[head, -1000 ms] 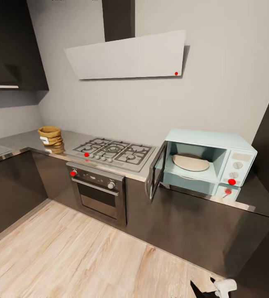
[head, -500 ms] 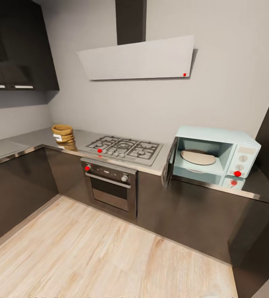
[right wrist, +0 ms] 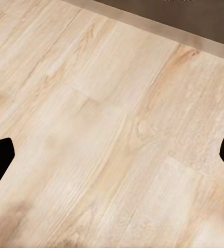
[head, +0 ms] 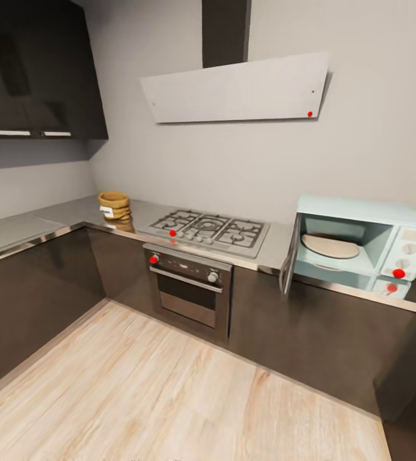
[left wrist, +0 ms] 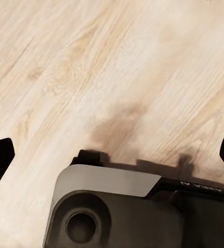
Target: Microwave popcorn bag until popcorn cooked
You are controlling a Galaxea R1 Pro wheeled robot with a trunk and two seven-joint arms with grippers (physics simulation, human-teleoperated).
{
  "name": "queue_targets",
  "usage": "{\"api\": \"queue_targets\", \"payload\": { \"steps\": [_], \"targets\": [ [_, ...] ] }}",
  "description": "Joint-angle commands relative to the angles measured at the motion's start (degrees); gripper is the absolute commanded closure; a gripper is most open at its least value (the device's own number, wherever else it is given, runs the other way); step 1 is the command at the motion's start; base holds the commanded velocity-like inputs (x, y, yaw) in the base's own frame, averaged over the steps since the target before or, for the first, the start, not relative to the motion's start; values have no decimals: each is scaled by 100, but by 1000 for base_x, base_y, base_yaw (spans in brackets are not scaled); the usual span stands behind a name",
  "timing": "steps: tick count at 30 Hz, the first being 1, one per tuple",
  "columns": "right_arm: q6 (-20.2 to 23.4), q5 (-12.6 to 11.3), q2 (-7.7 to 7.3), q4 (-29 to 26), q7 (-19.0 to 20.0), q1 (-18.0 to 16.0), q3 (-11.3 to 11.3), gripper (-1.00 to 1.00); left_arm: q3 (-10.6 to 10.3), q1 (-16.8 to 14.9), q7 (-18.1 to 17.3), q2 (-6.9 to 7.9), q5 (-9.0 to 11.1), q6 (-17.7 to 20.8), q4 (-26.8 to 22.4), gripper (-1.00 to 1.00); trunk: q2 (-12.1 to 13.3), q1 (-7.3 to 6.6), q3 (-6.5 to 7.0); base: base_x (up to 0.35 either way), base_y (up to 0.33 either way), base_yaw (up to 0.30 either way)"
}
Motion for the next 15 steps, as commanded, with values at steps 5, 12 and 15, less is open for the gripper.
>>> {"api": "queue_targets", "payload": {
  "steps": [5,12,15],
  "targets": [
    [-20,27,4,3,-12,-22,-35,-100,22,-53,15,-29,30,-12,5,-100,157,-88,48,1,1,241],
    [-17,26,-7,1,-8,-21,-46,-100,674,-75,-9,15,25,-10,5,-100,437,-242,156,0,0,172],
    [-18,32,-8,1,-8,-22,-46,-100,688,-74,-15,2,22,-10,5,-100,558,-308,210,23,0,5]
  ]
}}
